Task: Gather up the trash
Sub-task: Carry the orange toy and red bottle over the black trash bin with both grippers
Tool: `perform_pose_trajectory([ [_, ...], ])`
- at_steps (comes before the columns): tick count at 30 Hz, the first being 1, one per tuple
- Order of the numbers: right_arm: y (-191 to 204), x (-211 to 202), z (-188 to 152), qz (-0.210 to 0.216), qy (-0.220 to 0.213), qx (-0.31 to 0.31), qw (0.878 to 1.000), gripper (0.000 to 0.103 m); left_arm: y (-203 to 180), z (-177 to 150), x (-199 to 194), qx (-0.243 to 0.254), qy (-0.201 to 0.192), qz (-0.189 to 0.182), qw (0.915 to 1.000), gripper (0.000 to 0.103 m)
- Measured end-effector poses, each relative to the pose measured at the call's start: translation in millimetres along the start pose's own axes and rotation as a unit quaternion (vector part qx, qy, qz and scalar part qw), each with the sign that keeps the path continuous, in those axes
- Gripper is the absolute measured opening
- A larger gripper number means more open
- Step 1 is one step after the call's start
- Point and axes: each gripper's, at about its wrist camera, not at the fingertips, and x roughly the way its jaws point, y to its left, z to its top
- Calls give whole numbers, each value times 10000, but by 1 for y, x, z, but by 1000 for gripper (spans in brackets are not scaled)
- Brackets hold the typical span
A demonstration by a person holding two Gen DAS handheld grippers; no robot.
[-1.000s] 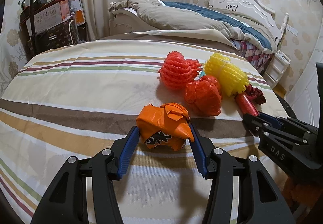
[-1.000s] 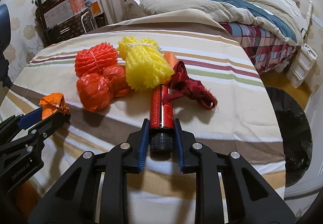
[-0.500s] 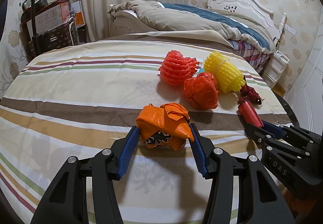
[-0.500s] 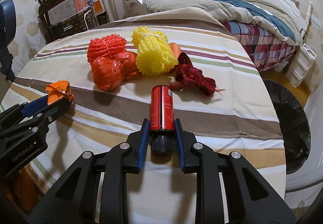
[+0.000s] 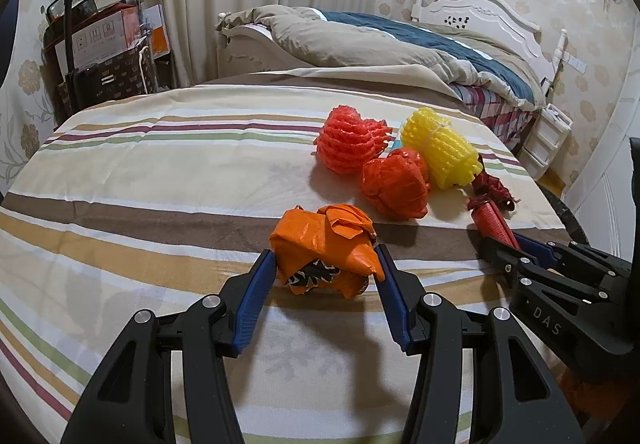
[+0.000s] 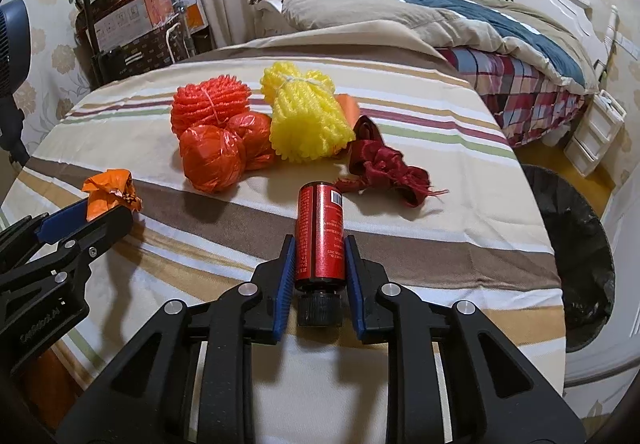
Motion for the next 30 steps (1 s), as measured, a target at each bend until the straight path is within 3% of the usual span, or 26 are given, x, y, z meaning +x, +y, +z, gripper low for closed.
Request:
perform_pose_trajectory([
  [11, -36, -39, -11, -193, -409, 391, 9982, 23, -33, -3, -14, 211, -184, -339, 9990, 52],
  [30, -159, -84, -20, -1245, -942, 1290, 9793, 23, -160, 27, -4, 926, -439, -1242, 9870, 52],
])
